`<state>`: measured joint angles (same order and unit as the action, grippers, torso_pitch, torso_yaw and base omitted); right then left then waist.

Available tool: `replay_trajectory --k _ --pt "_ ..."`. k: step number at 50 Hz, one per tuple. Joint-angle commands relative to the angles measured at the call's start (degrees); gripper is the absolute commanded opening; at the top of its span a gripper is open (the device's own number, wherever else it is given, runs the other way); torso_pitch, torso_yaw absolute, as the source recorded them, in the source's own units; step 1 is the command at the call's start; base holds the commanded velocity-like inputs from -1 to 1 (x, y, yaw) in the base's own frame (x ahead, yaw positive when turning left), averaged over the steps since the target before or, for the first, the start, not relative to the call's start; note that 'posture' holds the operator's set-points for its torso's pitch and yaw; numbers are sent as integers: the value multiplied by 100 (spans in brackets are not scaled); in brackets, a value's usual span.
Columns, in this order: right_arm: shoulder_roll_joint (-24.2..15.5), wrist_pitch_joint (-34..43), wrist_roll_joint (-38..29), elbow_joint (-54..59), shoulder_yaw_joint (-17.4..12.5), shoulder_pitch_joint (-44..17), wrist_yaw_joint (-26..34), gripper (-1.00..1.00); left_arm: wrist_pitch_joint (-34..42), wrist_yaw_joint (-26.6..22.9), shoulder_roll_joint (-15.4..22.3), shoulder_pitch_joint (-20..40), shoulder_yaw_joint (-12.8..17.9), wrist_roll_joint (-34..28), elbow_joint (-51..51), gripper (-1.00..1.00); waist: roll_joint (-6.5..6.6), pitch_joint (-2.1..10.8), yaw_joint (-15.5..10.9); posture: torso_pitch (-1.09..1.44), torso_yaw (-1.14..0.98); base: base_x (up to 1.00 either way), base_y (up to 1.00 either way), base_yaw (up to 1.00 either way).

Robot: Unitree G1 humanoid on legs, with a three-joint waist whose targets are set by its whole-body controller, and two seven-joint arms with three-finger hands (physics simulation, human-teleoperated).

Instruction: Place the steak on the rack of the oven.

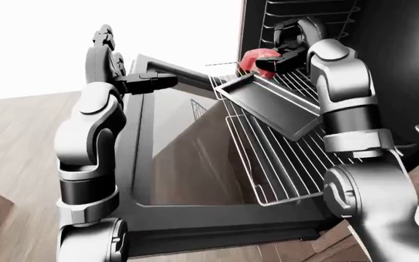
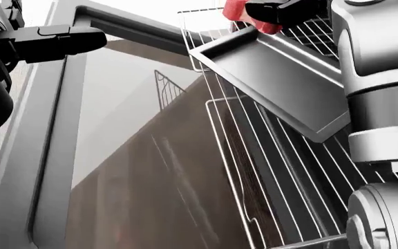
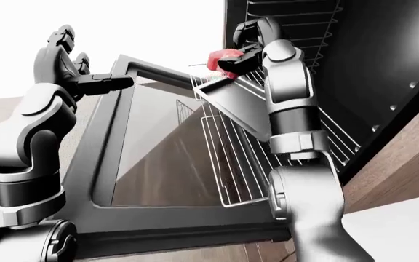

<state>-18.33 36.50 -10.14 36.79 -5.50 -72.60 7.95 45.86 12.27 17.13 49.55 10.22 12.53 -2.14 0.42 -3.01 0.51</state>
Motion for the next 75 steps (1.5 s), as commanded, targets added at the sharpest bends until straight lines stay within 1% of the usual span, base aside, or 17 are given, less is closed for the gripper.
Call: replay_trajectory --k 1,8,15,22,27,32,50,63,75 --pt "-120 -385 -18 -74 -64 -311 -79 -100 -181 -6 65 197 37 -6 -181 100 9 193 3 0 0 0 0 0" --pt "-297 -680 -97 539 -102 -434 -142 -100 -165 16 45 227 23 1 -171 100 -2 183 -11 0 0 0 0 0" --pt "-341 -1048 -72 1112 -149 -502 -328 -100 -199 10 82 211 53 19 -140 100 4 186 -18 0 0 0 0 0" --pt "-371 -1592 6 1860 -178 -564 -546 -100 -259 5 88 128 54 15 -134 100 14 208 -22 0 0 0 0 0" --pt "-381 -1768 38 2106 -175 -535 -694 -100 -205 7 127 129 87 38 -171 100 15 223 -28 0 0 0 0 0" --pt "-419 -1921 -17 2403 -158 -575 -822 -100 -341 -13 117 80 73 15 -62 100 13 235 -38 0 0 0 0 0" --pt "-479 -2292 -124 2899 -187 -477 -1200 -100 -291 -2 164 30 115 50 -137 100 3 281 -49 0 0 0 0 0" --pt "-495 -2391 -208 3081 -197 -538 -1401 -100 -289 7 170 23 117 57 -141 100 -7 289 -51 0 0 0 0 0" --pt "-476 -2524 -222 3238 -224 -447 -1515 -100 -351 -2 192 58 124 67 -47 100 -17 286 -52 0 0 0 0 0"
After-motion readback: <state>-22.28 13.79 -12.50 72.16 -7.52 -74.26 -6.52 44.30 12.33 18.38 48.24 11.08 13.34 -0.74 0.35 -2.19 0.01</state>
